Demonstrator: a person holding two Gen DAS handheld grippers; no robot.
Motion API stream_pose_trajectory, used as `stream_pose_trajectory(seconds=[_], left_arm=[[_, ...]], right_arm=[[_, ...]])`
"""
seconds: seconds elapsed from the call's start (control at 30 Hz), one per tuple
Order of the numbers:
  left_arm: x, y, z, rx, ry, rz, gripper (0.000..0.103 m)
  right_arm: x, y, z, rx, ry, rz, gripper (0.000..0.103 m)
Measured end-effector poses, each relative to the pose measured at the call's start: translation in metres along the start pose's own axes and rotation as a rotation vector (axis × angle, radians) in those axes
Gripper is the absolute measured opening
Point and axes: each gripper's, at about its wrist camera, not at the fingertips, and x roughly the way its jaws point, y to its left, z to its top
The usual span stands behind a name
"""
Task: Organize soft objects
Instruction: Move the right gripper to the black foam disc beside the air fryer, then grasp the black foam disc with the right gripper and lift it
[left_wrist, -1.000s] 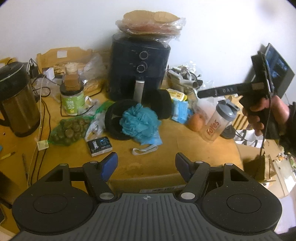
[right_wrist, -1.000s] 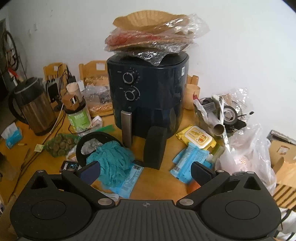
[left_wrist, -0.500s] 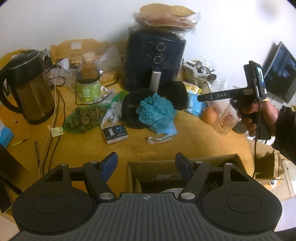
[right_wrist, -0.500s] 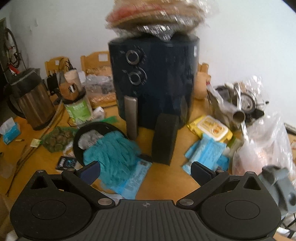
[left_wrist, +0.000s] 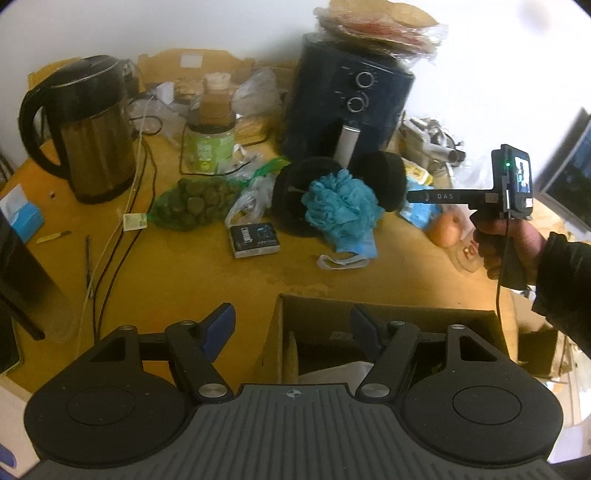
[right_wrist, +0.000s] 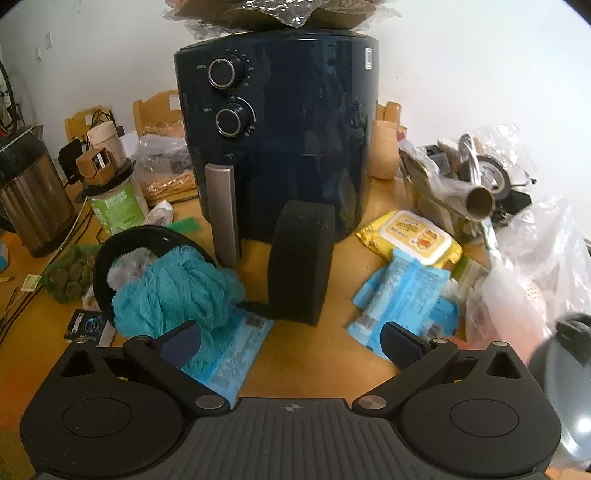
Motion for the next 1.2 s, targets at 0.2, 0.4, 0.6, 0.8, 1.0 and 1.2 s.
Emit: stream_pose_trajectory(seconds=[0.2, 0.4, 0.6, 0.8, 1.0, 1.2], left_arm=[[-0.007, 0.004, -0.003, -0.034, 0.001, 0.045, 0.068], [-0.012, 0.012, -0.009, -0.076, 0.014, 0.096, 0.068], [-0.018, 0.02, -0.015, -0.117, 0.021, 0.14, 0.068], [-0.02, 0.023, -0.017, -0.134, 0.027, 0.162, 0.068], [-0.02, 0.021, -0.013, -0.113, 0.021, 0.16, 0.068], [-0.015, 0.018, -0.007, -0.087, 0.013, 0.145, 0.068]], right_arm=[[0.025, 0.012, 0.007, -0.053, -0.037, -0.026, 0.102], [0.053, 0.018, 0.013, -0.063, -0.061, -0.079, 0.095], [0.077, 0.018, 0.018, -0.059, -0.068, -0.125, 0.089], [0.096, 0.016, 0.024, -0.087, -0.045, -0.175, 0.07], [0.099, 0.013, 0.03, -0.084, -0.004, -0.163, 0.045], [0.074, 0.009, 0.034, -0.093, -0.026, -0.156, 0.043]])
